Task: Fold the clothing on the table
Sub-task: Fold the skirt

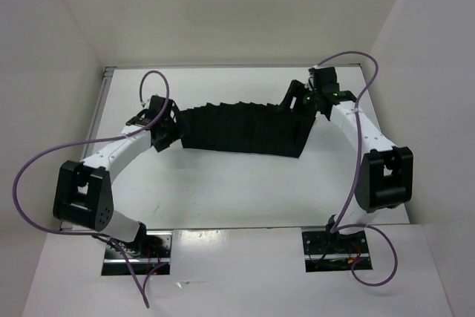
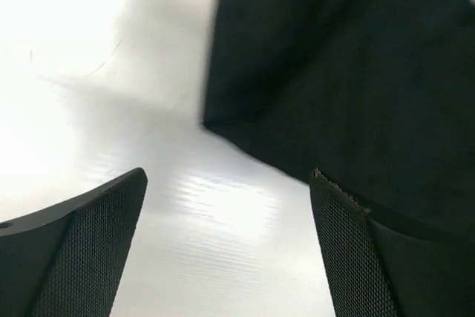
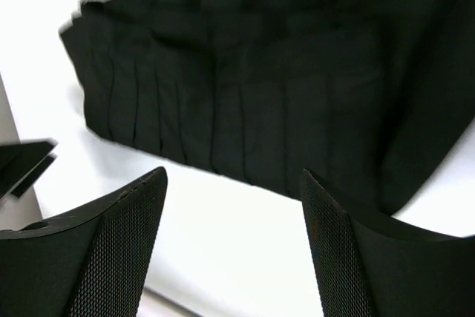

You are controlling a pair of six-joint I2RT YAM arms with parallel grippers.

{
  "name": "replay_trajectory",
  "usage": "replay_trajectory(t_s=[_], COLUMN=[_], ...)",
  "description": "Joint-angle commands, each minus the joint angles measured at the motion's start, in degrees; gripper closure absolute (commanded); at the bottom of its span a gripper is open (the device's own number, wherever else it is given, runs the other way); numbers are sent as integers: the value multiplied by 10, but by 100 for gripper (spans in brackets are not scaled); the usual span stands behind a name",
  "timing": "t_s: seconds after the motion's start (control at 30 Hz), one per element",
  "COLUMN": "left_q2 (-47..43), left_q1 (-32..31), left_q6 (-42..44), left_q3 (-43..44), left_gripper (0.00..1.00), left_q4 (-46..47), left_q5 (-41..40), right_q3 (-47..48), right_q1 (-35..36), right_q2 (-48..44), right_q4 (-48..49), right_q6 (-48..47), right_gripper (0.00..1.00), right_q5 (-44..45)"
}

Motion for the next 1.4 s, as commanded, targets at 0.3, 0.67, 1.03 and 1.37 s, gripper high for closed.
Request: replay_trajectory(t_s=[0.3,0.67,1.03,1.37], left_q2=[127,215,262,188], left_q1=[19,49,49,49], left_q6=[15,49,90,90], left_q3=[11,16,33,28], left_gripper=[1,4,58,100], left_q4=[91,149,143,121], left_q5=[20,160,236,256], right_q3=[64,69,91,154], right_q1=[82,87,87,121], right_q2=[95,129,161,223], right_q4=[-28,-40,-51,-71], right_q6=[-47,-57,-57,-75], right_gripper=[23,23,24,53], right_q5=[-58,-53,-42,-105])
